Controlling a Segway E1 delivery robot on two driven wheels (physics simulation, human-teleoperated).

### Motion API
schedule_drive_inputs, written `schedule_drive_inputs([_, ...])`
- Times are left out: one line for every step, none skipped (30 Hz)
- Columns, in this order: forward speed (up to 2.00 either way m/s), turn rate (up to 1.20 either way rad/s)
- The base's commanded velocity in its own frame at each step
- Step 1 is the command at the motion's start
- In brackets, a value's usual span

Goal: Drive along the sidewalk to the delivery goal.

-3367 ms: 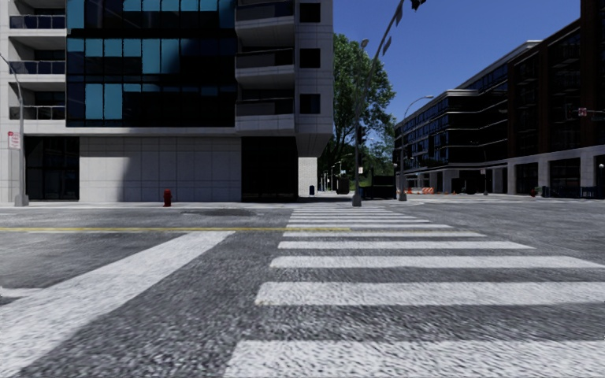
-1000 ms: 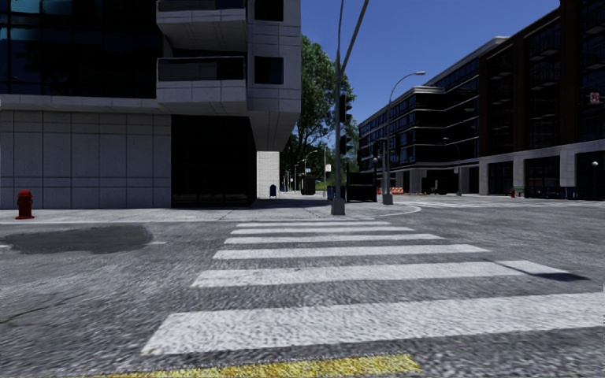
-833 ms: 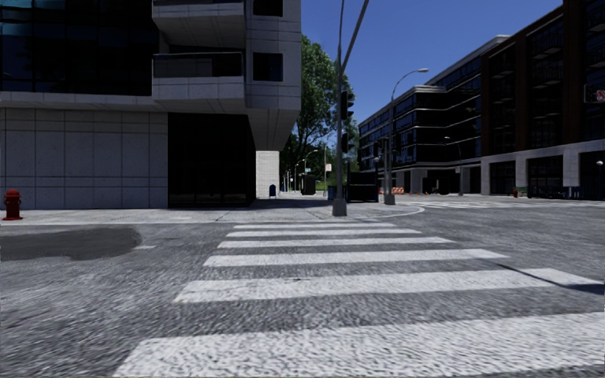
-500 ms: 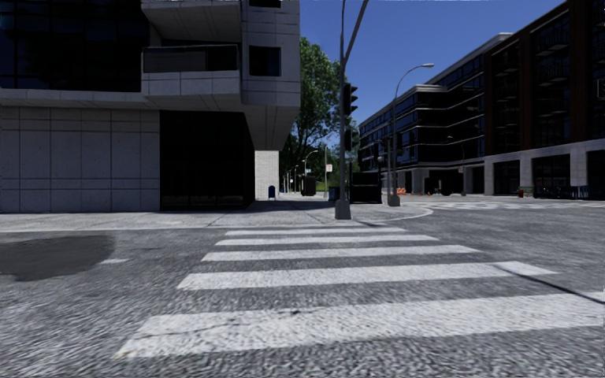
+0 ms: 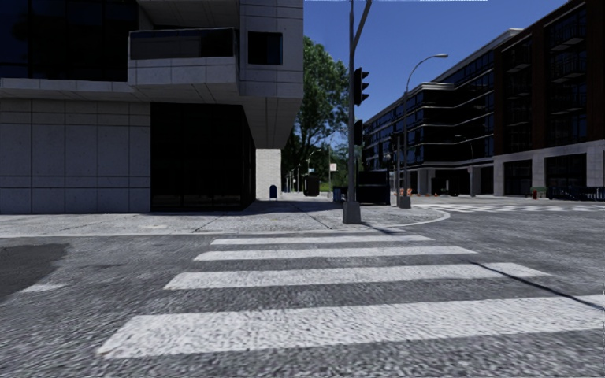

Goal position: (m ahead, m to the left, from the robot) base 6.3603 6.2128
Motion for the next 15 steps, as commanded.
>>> schedule_drive_inputs([2.0,0.22])
schedule_drive_inputs([2.0,0.22])
schedule_drive_inputs([2.0,0.23])
schedule_drive_inputs([2.0,0.24])
schedule_drive_inputs([2.0,0.24])
schedule_drive_inputs([2.0,0.28])
schedule_drive_inputs([2.0,0.29])
schedule_drive_inputs([2.0,0.29])
schedule_drive_inputs([2.0,0.29])
schedule_drive_inputs([2.0,0.29])
schedule_drive_inputs([2.0,0.29])
schedule_drive_inputs([2.0,0.29])
schedule_drive_inputs([2.0,0.3])
schedule_drive_inputs([2.0,0.31])
schedule_drive_inputs([2.0,0.32])
